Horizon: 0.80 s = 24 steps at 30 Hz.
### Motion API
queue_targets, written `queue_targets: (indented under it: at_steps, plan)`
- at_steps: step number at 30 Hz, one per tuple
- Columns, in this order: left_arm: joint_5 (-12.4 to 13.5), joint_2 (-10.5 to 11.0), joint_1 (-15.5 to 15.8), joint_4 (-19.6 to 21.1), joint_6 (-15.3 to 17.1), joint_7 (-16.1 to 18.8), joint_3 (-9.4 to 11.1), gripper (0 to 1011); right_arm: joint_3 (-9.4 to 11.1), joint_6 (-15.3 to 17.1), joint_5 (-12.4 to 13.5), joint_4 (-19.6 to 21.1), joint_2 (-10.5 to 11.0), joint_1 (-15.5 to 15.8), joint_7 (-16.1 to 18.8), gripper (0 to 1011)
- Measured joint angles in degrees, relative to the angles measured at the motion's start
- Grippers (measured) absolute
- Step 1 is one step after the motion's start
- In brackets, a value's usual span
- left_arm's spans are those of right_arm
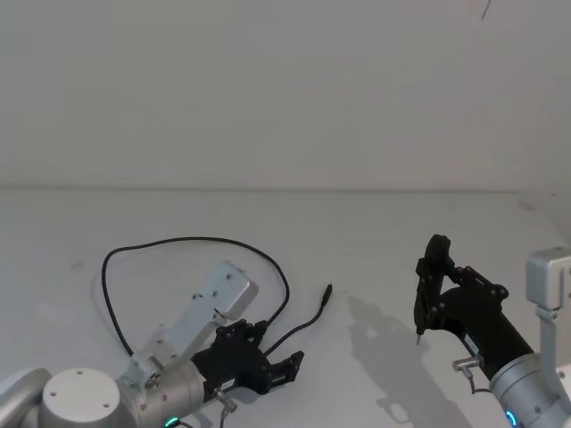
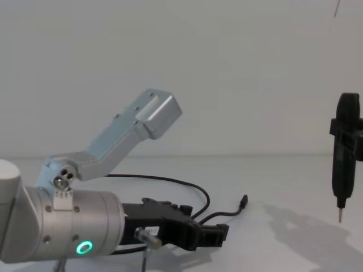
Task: Pick up the data cable with the one hand.
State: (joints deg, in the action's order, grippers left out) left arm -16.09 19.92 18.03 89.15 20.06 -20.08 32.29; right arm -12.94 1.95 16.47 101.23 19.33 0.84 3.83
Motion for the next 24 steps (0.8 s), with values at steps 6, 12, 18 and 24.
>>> queue_targets:
  at_steps: [6,12,18,24]
  plan:
    - [0.0,-1.5,0.6,-2.0,-1.0,-0.5,0.2,628,0.0,0.0,0.0,0.0,0.0,0.0,0.0,279]
    - [0.1,-2.7,1.0,-3.5,-1.6,-1.0,0.3,439,0.0,0.0,0.0,0.0,0.0,0.0,0.0,279]
    - [0.2,-3.5,1.3,-4.4,-1.9,-1.3,0.4,260,0.0,0.0,0.0,0.0,0.0,0.0,0.0,279]
    - [0.4,-4.1,1.3,-4.8,-2.0,-1.4,0.3,56,0.0,0.0,0.0,0.0,0.0,0.0,0.0,279]
